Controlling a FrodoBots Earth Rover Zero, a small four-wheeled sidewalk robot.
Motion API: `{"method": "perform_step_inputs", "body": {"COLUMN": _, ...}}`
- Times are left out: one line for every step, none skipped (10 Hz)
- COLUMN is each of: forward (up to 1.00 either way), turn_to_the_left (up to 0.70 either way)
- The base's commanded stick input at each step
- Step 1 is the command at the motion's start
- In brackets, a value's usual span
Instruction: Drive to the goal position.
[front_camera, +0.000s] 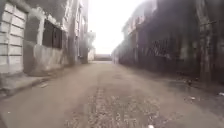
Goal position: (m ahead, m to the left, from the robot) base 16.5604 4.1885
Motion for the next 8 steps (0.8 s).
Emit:
{"method": "perform_step_inputs", "body": {"forward": 0.70, "turn_to_the_left": 0.00}}
{"method": "perform_step_inputs", "body": {"forward": 0.70, "turn_to_the_left": 0.00}}
{"method": "perform_step_inputs", "body": {"forward": 0.70, "turn_to_the_left": 0.00}}
{"method": "perform_step_inputs", "body": {"forward": 0.70, "turn_to_the_left": 0.00}}
{"method": "perform_step_inputs", "body": {"forward": 0.70, "turn_to_the_left": 0.00}}
{"method": "perform_step_inputs", "body": {"forward": 0.70, "turn_to_the_left": 0.00}}
{"method": "perform_step_inputs", "body": {"forward": 0.70, "turn_to_the_left": 0.00}}
{"method": "perform_step_inputs", "body": {"forward": 0.70, "turn_to_the_left": 0.00}}
